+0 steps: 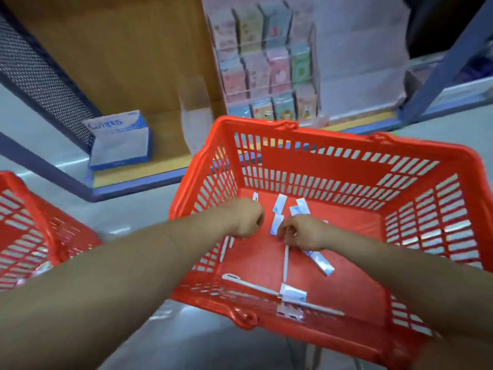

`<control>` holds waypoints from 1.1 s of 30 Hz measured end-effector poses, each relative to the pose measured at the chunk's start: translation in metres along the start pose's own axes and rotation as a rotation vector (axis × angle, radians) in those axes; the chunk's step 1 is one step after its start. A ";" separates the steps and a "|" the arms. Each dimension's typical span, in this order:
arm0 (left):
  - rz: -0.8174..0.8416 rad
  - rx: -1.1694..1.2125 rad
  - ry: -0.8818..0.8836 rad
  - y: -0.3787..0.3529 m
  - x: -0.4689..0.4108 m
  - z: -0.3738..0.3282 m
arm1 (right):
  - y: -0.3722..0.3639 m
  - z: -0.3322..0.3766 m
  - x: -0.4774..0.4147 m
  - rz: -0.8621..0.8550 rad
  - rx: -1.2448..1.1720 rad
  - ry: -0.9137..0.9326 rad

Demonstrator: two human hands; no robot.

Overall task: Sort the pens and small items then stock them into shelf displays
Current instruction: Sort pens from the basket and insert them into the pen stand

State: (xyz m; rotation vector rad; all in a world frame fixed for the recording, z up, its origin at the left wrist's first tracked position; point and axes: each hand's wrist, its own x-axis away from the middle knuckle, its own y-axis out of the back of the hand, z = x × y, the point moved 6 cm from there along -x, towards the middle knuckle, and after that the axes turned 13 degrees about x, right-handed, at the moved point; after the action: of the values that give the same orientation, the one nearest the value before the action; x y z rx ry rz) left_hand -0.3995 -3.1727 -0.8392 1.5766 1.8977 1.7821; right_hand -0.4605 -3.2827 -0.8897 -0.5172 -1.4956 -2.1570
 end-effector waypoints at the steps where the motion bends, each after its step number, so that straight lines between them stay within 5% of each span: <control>1: 0.072 -0.002 -0.001 -0.017 -0.004 -0.002 | -0.007 -0.001 0.002 0.020 0.010 0.036; 8: 0.443 0.124 0.024 -0.096 -0.012 0.008 | -0.047 -0.010 0.003 0.095 0.234 0.187; 15: 0.705 0.392 0.273 -0.135 -0.005 0.020 | -0.032 -0.014 0.003 -0.140 0.522 0.203; 18: 0.760 0.382 0.325 -0.137 0.000 0.021 | -0.023 -0.017 0.000 -0.232 0.331 0.194; 21: 0.795 0.380 0.265 -0.134 0.006 0.020 | -0.013 -0.021 -0.003 -0.249 -0.124 0.095; 25: 0.649 0.676 0.217 -0.112 0.001 0.017 | -0.014 -0.019 0.002 -0.093 -0.687 -0.117; 29: 0.147 1.029 0.158 -0.056 -0.020 0.022 | -0.016 -0.003 0.014 0.104 -0.804 -0.117; 33: -0.023 1.152 0.156 -0.040 -0.020 0.023 | -0.012 0.003 0.011 0.096 -0.861 -0.051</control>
State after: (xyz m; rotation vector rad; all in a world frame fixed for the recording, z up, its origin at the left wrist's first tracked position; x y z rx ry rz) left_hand -0.3989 -3.1622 -0.8884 1.5814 3.2762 0.7251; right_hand -0.4758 -3.2778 -0.8920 -0.8931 -0.4674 -2.6465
